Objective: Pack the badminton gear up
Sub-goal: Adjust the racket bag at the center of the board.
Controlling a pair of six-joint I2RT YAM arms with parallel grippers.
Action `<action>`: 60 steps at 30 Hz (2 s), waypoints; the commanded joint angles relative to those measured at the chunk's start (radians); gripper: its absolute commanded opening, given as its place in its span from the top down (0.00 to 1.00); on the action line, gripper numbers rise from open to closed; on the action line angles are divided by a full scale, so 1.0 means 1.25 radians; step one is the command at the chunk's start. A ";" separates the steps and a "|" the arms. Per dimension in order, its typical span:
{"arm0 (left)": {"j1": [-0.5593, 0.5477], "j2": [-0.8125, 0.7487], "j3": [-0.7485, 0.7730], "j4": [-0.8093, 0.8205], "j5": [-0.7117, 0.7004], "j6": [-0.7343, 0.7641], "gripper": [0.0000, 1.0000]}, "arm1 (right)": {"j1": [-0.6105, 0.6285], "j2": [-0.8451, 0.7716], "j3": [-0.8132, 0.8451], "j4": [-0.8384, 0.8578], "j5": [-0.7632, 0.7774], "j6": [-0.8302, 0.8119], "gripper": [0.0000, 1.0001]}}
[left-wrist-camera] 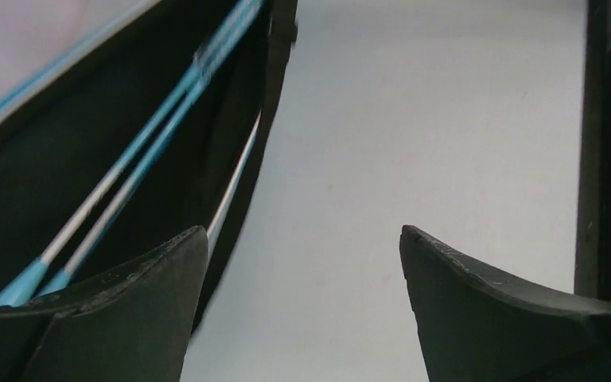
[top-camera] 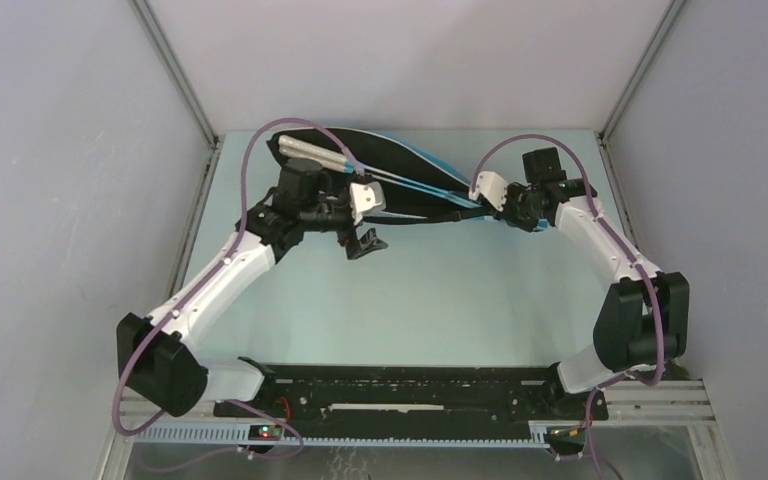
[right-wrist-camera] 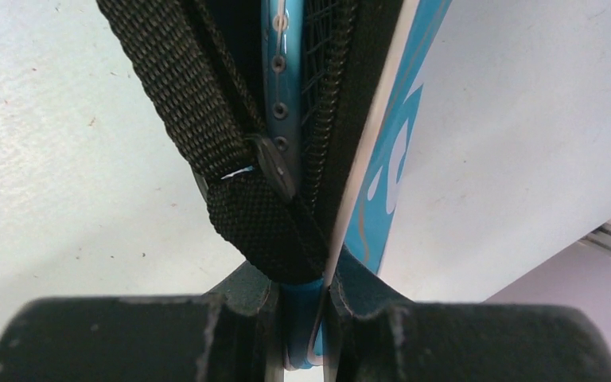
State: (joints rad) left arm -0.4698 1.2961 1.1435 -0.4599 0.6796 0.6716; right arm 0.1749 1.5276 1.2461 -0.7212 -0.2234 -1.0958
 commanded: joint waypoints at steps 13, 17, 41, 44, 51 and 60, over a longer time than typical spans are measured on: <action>-0.233 0.229 0.209 0.233 -0.014 -0.445 0.25 | 0.013 0.000 0.053 -0.155 -0.303 0.369 1.00; -0.259 0.277 0.230 0.261 -0.045 -0.419 0.25 | 0.016 -0.015 0.064 -0.167 -0.299 0.401 1.00; -0.270 0.320 0.346 0.168 -0.151 -0.141 0.34 | 0.072 -0.094 0.105 -0.428 -0.279 0.384 1.00; -0.284 0.292 0.303 0.169 -0.206 -0.108 0.33 | 0.076 -0.118 0.080 -0.438 -0.292 0.383 1.00; -0.318 0.255 0.251 0.140 -0.236 -0.055 0.31 | 0.085 -0.135 0.042 -0.405 -0.315 0.441 1.00; -0.372 0.167 0.217 0.076 -0.287 0.015 0.33 | 0.092 -0.118 0.023 -0.358 -0.296 0.512 1.00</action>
State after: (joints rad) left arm -0.8948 1.6012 1.4506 -0.3447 0.3809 0.6167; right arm 0.2710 1.3693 1.3155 -1.1679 -0.5079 -0.5377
